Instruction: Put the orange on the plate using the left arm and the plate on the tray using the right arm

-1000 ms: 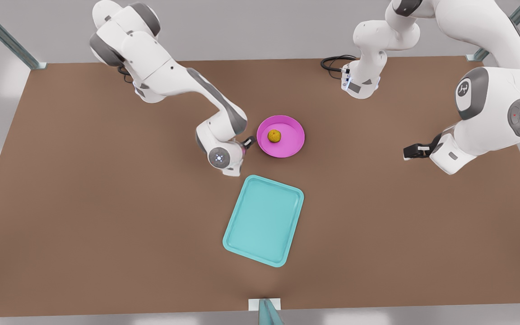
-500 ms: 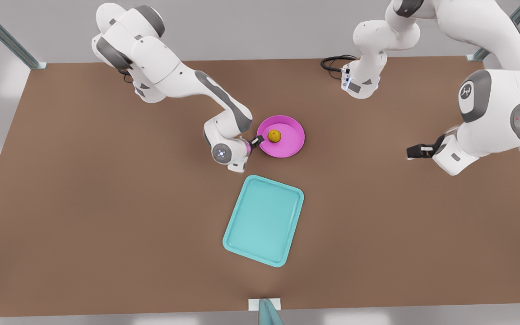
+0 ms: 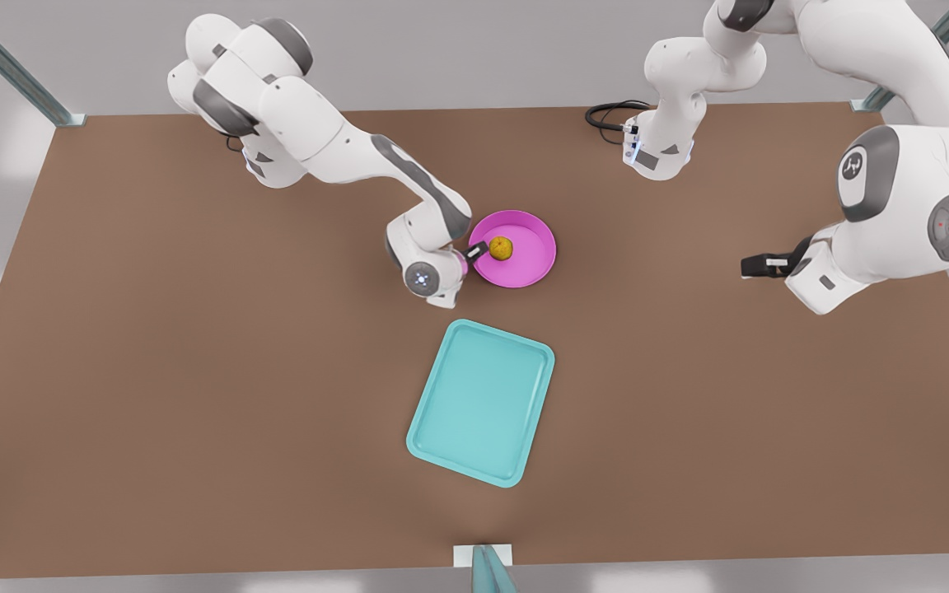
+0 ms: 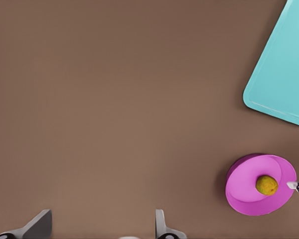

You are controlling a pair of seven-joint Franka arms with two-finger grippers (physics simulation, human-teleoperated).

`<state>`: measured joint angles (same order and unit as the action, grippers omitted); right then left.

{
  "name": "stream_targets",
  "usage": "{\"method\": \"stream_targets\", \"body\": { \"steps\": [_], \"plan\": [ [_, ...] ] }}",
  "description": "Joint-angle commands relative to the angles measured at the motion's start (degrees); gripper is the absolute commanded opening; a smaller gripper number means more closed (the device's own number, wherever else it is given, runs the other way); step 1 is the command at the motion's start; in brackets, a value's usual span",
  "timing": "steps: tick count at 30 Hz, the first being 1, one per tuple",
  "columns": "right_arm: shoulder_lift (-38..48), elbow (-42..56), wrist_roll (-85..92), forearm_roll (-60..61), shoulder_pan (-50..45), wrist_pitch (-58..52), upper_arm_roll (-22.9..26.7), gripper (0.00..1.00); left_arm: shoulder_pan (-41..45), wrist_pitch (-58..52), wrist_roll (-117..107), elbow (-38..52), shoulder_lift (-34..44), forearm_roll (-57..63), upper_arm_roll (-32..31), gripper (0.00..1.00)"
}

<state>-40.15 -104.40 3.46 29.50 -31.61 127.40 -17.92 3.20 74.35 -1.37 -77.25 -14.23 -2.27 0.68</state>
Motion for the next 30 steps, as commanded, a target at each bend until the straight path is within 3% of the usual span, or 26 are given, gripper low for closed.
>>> {"method": "stream_targets", "body": {
  "steps": [1,2,3,4,9,12,16,22,30],
  "plan": [
    [-0.28,0.25,-1.61,0.03,-0.21,-0.05,-0.01,1.00,0.49,-0.18,-0.47,0.34,-0.28,0.60,-0.15,1.00],
    [-0.37,0.52,-1.44,0.03,-0.21,-0.14,-0.01,1.00,0.58,-0.18,-0.56,0.43,0.16,0.78,-0.24,1.00],
    [-0.45,0.52,-1.26,0.03,-0.21,-0.14,-0.01,0.83,0.49,0.44,-0.39,0.34,-0.80,0.69,-0.33,1.00],
    [-0.45,0.52,-1.35,0.03,-0.12,-0.14,-0.01,0.72,0.67,0.70,-0.39,0.26,-0.80,0.87,-0.33,1.00],
    [-1.86,1.40,-1.79,0.12,-1.53,-0.05,-0.19,0.62,0.75,1.23,0.58,-0.36,-1.68,0.96,-0.33,1.00],
    [-1.86,1.48,-1.79,0.11,-1.53,-0.14,-0.19,0.51,1.37,-0.44,-0.21,-0.27,-0.98,0.96,-0.68,1.00],
    [-1.77,1.84,-1.79,0.03,-1.53,-0.23,-0.36,0.47,1.02,1.05,0.84,-0.10,0.51,0.95,0.20,1.00],
    [-1.60,2.71,-0.38,0.03,-1.26,-2.60,-0.36,0.21,0.84,1.23,1.28,0.25,0.69,1.31,0.99,1.00],
    [-1.33,6.58,2.69,0.11,-0.12,-4.53,-0.36,0.21,0.58,1.32,1.20,0.26,-0.01,1.31,0.99,1.00]
  ]
}}
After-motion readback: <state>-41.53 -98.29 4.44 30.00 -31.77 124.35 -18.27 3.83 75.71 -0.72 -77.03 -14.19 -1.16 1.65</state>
